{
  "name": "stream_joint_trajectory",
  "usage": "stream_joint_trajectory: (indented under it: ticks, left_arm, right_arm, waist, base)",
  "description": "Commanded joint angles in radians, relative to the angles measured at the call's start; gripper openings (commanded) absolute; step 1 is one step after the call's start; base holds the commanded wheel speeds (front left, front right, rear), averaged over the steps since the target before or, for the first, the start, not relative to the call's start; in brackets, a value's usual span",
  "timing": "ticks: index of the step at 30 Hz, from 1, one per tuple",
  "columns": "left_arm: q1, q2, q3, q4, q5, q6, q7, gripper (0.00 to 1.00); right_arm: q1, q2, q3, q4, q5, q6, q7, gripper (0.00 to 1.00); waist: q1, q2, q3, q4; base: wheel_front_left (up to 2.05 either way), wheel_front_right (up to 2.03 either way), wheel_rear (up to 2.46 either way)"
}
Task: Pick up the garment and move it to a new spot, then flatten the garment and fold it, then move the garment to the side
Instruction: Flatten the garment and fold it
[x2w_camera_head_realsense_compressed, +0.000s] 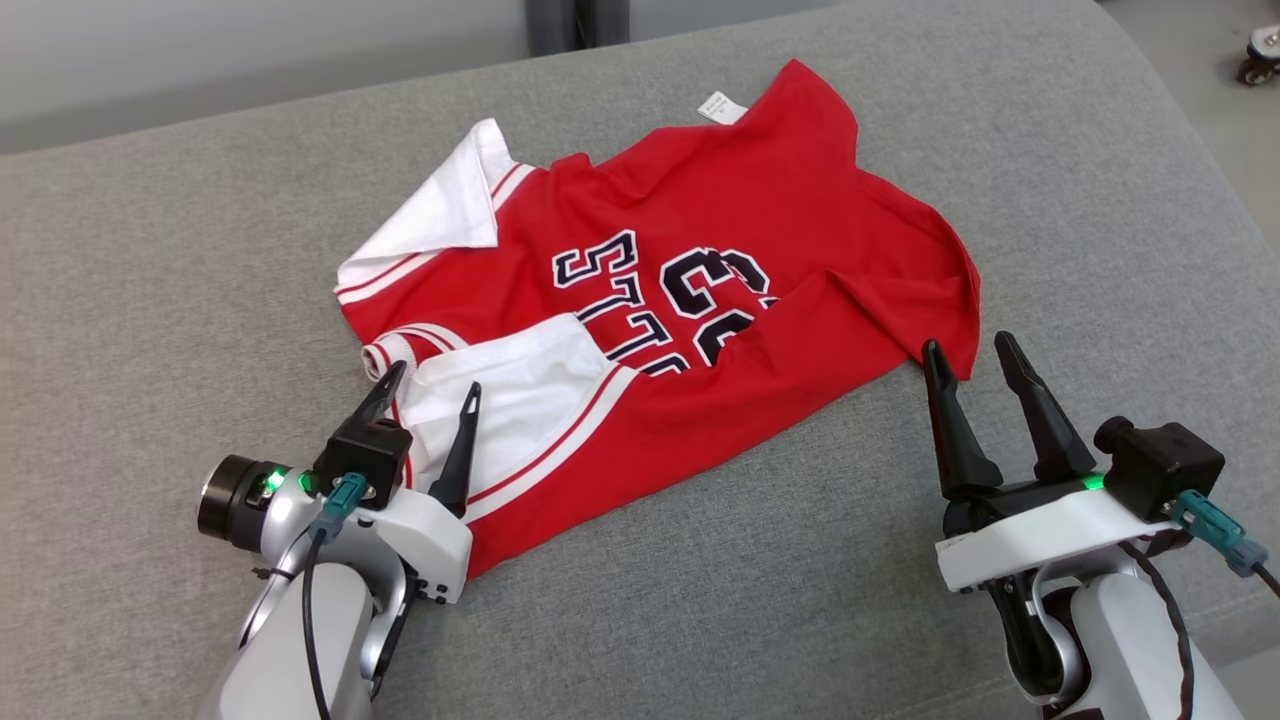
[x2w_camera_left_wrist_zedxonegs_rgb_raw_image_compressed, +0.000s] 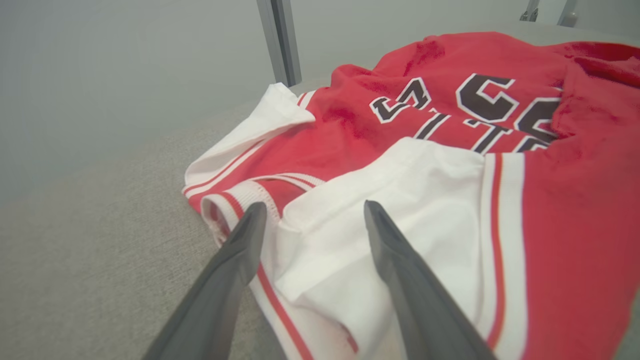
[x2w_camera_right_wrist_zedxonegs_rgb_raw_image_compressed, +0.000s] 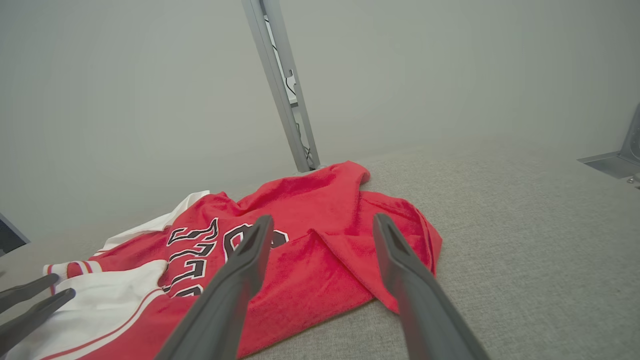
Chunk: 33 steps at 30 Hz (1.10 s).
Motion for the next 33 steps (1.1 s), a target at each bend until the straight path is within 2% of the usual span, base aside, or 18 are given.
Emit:
stream_joint_trajectory:
  ticks: [1,16,17,19,20,28,32,33]
  left_arm:
    - [-0.027,0.012,-0.002,0.018,0.011,0.004,-0.006,1.0]
    - [-0.076,0.006,-0.005,0.121,-0.011,0.01,-0.03,0.99]
    - [-0.076,0.004,-0.004,0.122,-0.015,0.006,-0.031,0.74]
    - [-0.077,-0.001,-0.002,0.121,-0.022,0.003,-0.036,0.15]
    - [-0.078,-0.003,-0.002,0.12,-0.025,0.001,-0.038,0.0]
    - [-0.075,-0.013,-0.005,0.109,-0.044,-0.002,-0.046,0.0]
    - [-0.059,-0.016,0.001,0.049,-0.046,0.005,-0.05,0.0]
    - [-0.049,-0.014,0.005,-0.01,-0.042,0.007,-0.051,0.0]
  right_arm:
    - [-0.012,-0.001,0.0,-0.007,0.005,0.0,-0.005,1.0]
    - [-0.016,0.007,-0.008,-0.005,-0.004,0.0,-0.005,1.0]
    - [-0.016,0.008,-0.007,-0.004,-0.005,0.0,-0.005,1.0]
    - [-0.017,0.008,-0.006,-0.002,-0.006,0.0,-0.005,1.0]
    - [-0.017,0.008,-0.005,-0.001,-0.007,0.0,-0.005,1.0]
    - [-0.014,0.008,-0.011,0.01,-0.016,0.0,-0.005,1.0]
    - [-0.001,0.006,-0.033,0.022,-0.023,0.0,-0.005,1.0]
    - [0.006,0.005,-0.05,0.031,-0.028,0.0,-0.005,1.0]
  waist:
    - [0.0,0.0,0.017,-0.013]
    - [0.0,0.0,0.036,-0.013]
    - [0.0,0.0,0.035,-0.011]
    - [0.0,0.0,0.033,-0.007]
    - [0.0,0.0,0.032,-0.005]
    - [0.0,0.0,0.008,0.018]
    - [0.0,0.0,-0.017,0.035]
    - [0.0,0.0,-0.031,0.046]
  base:
    - [0.0,0.0,0.0]
    - [0.0,0.0,0.0]
    - [0.0,0.0,0.0]
    - [0.0,0.0,0.0]
    - [0.0,0.0,0.0]
    - [0.0,0.0,0.0]
    - [0.0,0.0,0.0]
    - [0.0,0.0,0.0]
